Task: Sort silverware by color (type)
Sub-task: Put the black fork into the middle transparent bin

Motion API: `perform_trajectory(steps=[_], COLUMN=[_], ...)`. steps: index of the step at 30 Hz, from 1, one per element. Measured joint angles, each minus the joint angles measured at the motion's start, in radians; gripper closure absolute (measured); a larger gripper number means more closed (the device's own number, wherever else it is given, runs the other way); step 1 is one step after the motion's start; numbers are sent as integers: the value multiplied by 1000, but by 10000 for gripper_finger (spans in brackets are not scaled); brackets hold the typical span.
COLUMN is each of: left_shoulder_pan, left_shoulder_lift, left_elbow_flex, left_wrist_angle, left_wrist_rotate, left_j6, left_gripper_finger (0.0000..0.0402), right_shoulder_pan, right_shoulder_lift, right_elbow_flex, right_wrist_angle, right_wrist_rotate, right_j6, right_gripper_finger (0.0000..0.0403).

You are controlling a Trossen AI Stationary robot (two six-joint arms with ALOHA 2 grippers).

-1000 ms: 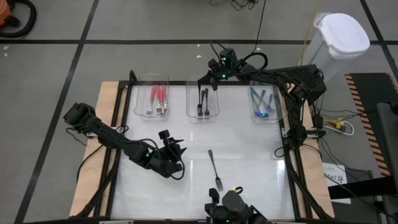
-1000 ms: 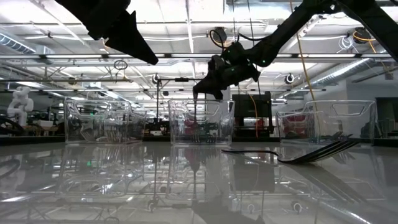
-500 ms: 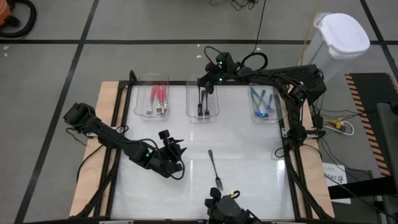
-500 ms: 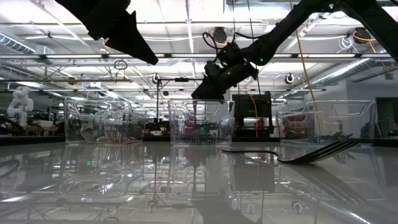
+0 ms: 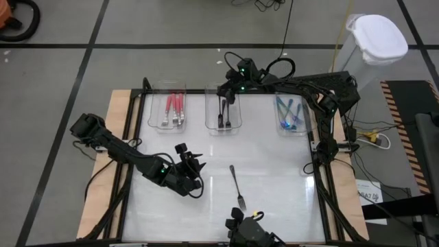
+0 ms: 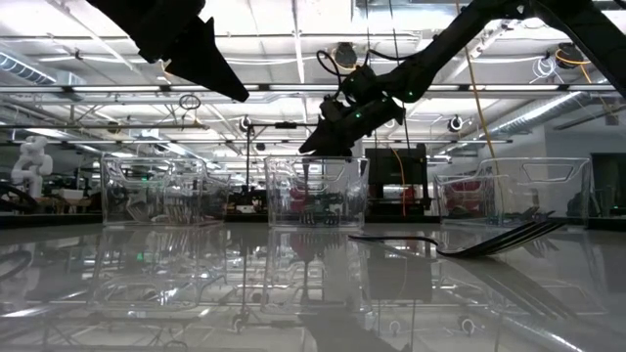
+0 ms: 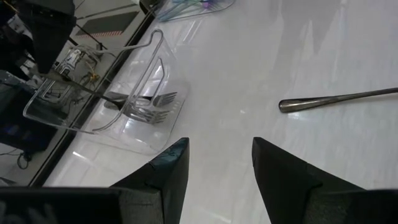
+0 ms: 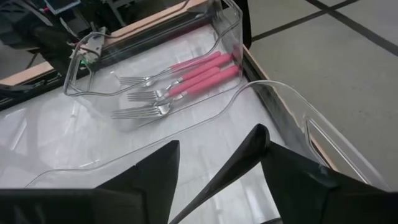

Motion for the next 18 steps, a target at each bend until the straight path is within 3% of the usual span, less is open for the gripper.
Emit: perform_trajectory(steps=[18], left_shoulder_pan=[-1], left_shoulder_lift=[0], left_elbow_flex=[0], left_wrist_angle=[0], left_wrist_rotate=[4], left_j6=[-3], left_gripper_finger=[226], right_shoulder_pan=[51], right_shoulder_lift=[-1], right_elbow_flex=[0], right_wrist_angle=[-15], right_wrist_rotate=[212], right_j6=[-101], right_gripper_finger=[169])
